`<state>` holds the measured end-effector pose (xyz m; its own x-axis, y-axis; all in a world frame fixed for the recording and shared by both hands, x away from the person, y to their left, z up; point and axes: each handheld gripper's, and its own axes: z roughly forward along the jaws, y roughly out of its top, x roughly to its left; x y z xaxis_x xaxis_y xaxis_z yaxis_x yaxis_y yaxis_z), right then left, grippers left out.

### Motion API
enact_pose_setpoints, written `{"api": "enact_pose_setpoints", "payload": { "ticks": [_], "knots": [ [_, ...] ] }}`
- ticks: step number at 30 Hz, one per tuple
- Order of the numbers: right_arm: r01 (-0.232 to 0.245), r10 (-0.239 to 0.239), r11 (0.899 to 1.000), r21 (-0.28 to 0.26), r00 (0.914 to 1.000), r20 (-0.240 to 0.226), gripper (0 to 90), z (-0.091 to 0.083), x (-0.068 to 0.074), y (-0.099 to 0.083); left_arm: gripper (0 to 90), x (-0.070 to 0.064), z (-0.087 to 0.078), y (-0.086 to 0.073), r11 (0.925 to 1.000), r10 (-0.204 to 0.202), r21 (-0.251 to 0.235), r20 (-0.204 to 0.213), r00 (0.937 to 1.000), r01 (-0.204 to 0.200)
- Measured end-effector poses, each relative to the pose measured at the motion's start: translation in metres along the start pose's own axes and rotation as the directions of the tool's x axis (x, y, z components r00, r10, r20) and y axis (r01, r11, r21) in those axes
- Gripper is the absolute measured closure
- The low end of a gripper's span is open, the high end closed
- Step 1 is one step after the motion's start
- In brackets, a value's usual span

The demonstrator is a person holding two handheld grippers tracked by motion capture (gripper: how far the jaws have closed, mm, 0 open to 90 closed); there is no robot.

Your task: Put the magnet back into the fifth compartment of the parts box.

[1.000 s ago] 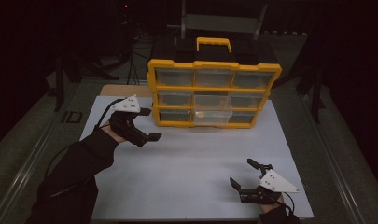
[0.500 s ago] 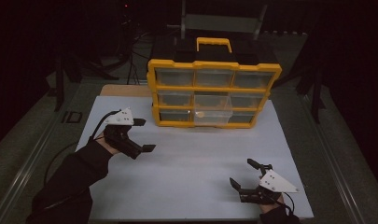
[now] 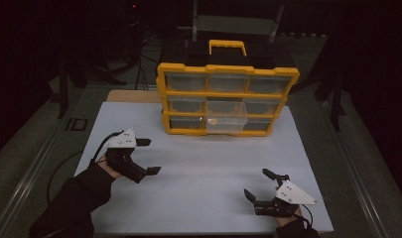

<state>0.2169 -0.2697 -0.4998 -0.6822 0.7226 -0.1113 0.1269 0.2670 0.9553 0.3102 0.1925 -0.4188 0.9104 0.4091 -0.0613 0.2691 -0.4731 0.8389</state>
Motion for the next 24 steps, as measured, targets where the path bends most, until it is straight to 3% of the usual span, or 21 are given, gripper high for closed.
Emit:
{"api": "enact_pose_setpoints", "payload": {
  "ticks": [11, 24],
  "knots": [
    [-0.001, 0.001, 1.0, 0.002, 1.0, -0.001, 9.4, 0.0, 0.001, 0.0, 0.1, -0.01, -0.001, -0.017, 1.0, -0.005, -0.006, 0.006, 1.0, 0.005],
    [-0.001, 0.001, 1.0, 0.001, 1.0, -0.002, 9.4, 0.001, 0.001, 0.0, 0.0, -0.024, 0.001, -0.043, 0.9988, -0.042, -0.024, 0.015, 0.999, 0.042]
  ]
}}
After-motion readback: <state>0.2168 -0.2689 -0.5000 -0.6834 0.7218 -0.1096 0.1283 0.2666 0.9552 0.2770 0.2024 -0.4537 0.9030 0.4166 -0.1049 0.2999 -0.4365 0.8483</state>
